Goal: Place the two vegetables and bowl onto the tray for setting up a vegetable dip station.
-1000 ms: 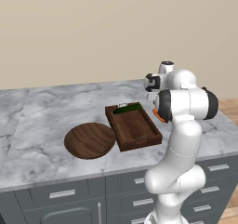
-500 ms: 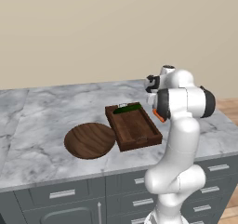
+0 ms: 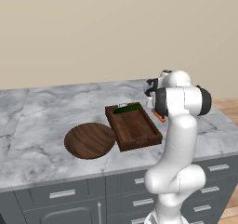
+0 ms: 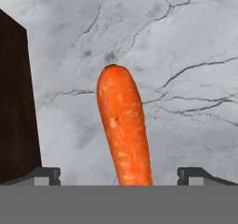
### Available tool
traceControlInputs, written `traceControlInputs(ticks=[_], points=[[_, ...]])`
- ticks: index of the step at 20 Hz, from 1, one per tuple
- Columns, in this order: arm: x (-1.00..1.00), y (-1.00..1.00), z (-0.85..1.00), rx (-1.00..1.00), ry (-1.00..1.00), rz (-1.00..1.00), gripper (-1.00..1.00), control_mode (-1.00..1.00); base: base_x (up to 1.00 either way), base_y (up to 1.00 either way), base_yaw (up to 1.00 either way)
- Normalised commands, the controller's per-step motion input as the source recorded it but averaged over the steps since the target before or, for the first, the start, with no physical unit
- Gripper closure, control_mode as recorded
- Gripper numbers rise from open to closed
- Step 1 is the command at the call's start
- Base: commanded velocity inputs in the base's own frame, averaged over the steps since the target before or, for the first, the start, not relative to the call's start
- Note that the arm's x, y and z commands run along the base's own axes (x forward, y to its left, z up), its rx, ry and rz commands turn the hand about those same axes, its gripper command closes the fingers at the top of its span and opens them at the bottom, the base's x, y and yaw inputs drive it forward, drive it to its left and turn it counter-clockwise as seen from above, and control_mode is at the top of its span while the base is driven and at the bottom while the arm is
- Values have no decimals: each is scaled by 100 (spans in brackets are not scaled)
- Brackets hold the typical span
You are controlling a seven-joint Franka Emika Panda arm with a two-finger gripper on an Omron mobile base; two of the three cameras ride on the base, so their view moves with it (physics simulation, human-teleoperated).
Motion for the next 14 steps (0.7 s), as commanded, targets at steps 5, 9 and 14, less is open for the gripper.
traceControlInputs(ticks=[5,9,14], points=[[18,0,-22,0,0,0,-100,-100,0,0,0],[21,0,-24,0,0,0,-100,-100,0,0,0],[19,-3,-22,0,0,0,-100,-100,0,0,0]])
